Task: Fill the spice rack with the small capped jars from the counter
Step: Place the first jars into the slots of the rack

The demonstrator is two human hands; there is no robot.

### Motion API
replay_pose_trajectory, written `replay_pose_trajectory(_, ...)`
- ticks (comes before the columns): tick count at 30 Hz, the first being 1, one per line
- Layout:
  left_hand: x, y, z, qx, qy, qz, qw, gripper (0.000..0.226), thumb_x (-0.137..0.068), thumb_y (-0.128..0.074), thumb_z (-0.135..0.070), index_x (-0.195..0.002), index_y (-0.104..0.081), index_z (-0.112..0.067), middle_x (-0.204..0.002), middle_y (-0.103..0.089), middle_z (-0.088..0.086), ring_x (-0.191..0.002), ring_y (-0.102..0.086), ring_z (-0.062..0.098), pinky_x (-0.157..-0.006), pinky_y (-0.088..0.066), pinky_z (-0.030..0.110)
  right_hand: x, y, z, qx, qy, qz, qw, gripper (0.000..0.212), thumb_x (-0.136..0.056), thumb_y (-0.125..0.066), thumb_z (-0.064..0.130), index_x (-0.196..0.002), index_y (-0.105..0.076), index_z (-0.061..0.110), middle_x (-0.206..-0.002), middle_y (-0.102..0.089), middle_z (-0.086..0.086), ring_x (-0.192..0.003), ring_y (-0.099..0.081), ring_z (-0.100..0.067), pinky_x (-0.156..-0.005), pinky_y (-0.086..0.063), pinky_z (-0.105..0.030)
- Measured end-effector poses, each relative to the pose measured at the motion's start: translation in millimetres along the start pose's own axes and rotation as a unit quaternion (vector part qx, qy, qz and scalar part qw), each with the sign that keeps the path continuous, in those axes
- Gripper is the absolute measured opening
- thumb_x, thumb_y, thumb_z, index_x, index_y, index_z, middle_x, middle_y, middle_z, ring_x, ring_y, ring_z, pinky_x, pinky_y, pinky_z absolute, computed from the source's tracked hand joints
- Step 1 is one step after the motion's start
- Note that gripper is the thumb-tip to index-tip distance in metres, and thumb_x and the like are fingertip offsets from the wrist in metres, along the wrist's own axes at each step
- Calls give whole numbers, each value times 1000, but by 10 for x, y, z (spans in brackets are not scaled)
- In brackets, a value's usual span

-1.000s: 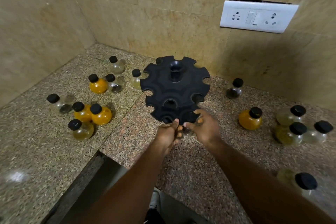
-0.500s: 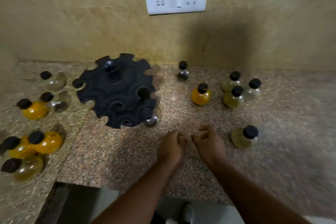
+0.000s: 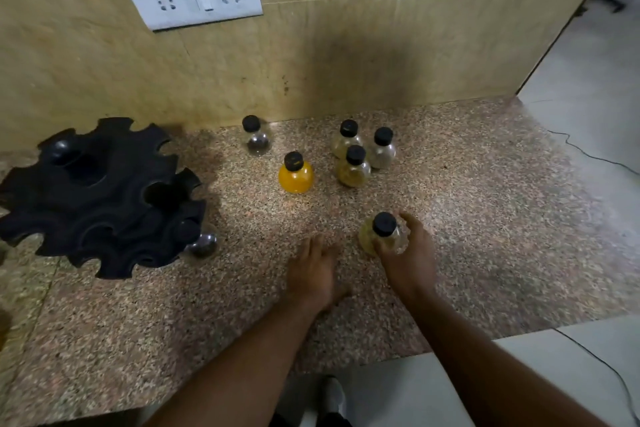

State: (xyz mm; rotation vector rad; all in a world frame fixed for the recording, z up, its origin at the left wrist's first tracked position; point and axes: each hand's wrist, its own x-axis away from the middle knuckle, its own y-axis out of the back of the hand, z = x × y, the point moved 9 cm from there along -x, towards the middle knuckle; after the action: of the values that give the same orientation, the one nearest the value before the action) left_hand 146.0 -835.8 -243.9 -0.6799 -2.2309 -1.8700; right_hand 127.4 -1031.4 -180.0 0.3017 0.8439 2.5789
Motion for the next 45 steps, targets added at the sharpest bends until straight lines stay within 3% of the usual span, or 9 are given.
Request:
replay_pose_trajectory(4,-17,159,-6,51,-7,-41,998,75,-88,-60,-58,-152,-35,-28,-164,-23,5,-150,-19,29,-117,-31,46,-126,-33,72,19,24,26,999,54,-83,-77,44,-133,-57,37,-126,-64,3,-115,-58,-18,-86,-44,-34)
replay_pose_trajectory(6,-59,310,140,203,33,-99,974,55,-92,-60,-47,-142,-52,-27,-148,-50,3,-134,-46,23,-106,-43,36,-142,-48,137,39,33,28,998,54,-83,-78,44,-133,-59,35,-127,-64,1,-113,-57,-18,-84,-40,-31)
replay_pose_trajectory(8,-75,431,362,408,107,-147,895,43,-94,-63,-38,-135,-59,-25,-131,-64,3,-110,-61,17,-86,-48,27,-133,-69,212,58,45,30,997,57,-83,-77,46,-135,-58,32,-129,-61,-1,-116,-56,-21,-85,-37,-30)
replay_pose_trajectory(14,-9,621,1012,782,225,-240,529,27,-102,-53,-31,-119,-69,-17,-101,-76,7,-73,-65,18,-49,-49,23,-142,-397,651,74,104,67,990,59,-82,-75,54,-133,-60,30,-129,-58,4,-113,-57,-16,-87,-48,-34)
replay_pose_trajectory(20,159,590,1487,853,275,-236,377,28,-103,-47,-45,-117,-64,-29,-102,-74,-5,-67,-63,13,-48,-34,26,-50,-994,1321,89,179,138,970,58,-80,-72,59,-129,-62,29,-122,-63,5,-106,-60,-17,-85,-54,-41)
replay_pose_trajectory(27,381,404,1640,885,288,-224,289,48,-98,-50,-56,-122,-64,-17,-111,-74,1,-63,-57,13,-51,-43,24,215,-1594,1958,103,265,213,935,51,-81,-79,45,-125,-65,23,-116,-65,3,-102,-61,-15,-75,-45,-28)
replay_pose_trajectory(32,613,318,1879,880,283,-276,262,47,-99,-52,-51,-100,-70,-7,-69,-68,5,-56,-58,19,-53,-44,30,533,-2023,2257,125,328,279,894,53,-80,-79,42,-127,-65,22,-123,-62,-1,-110,-60,-21,-83,-46,-30)
replay_pose_trajectory(35,836,243,2050,860,305,-291,286,39,-100,-53,-45,-86,-65,-11,-55,-58,1,-41,-48,13,-44,-36,24,767,-2236,2341,147,363,313,865,53,-82,-75,42,-129,-63,21,-125,-60,-5,-109,-60,-24,-83,-47,-31)
replay_pose_trajectory(45,1130,337,2234,848,289,-226,382,36,-100,-54,-43,-76,-68,-21,-58,-53,-9,-48,-45,6,-46,-28,21,881,-2480,2477,121,388,340,848,55,-86,-76,42,-134,-59,22,-128,-45,-4,-113,-57,-25,-100,-48,-33)
